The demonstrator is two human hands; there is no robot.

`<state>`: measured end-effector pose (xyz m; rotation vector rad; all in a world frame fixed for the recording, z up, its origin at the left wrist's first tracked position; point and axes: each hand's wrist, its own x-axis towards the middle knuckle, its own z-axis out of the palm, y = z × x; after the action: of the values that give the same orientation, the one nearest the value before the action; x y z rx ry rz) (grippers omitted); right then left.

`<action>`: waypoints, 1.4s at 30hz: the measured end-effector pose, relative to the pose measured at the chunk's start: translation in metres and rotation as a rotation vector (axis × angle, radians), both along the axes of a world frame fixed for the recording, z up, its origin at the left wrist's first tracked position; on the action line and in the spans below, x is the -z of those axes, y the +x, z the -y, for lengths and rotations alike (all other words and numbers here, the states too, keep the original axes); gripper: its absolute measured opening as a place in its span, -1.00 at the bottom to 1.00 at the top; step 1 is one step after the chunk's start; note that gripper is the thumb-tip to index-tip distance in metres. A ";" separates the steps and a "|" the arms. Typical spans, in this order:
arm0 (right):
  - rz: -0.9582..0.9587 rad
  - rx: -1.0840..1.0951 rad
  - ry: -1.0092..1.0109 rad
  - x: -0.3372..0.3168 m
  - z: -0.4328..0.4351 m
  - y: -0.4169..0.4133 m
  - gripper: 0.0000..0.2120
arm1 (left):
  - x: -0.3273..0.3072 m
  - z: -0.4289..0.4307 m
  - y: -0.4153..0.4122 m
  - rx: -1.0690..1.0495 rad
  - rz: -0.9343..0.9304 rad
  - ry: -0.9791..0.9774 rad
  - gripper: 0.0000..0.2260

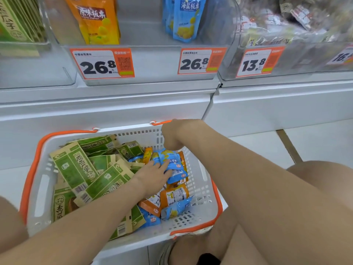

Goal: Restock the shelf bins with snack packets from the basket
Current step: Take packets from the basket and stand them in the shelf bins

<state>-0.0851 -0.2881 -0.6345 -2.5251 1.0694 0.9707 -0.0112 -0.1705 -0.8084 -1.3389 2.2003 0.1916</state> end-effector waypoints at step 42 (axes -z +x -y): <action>1.353 0.873 0.488 -0.051 -0.070 0.011 -0.70 | -0.202 -0.014 0.067 -1.182 -1.655 -0.752 -0.83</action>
<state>-0.0737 -0.2182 -0.5830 -1.4010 1.0052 -0.6038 0.0557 -0.1564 -0.6064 -3.7350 1.9732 1.4143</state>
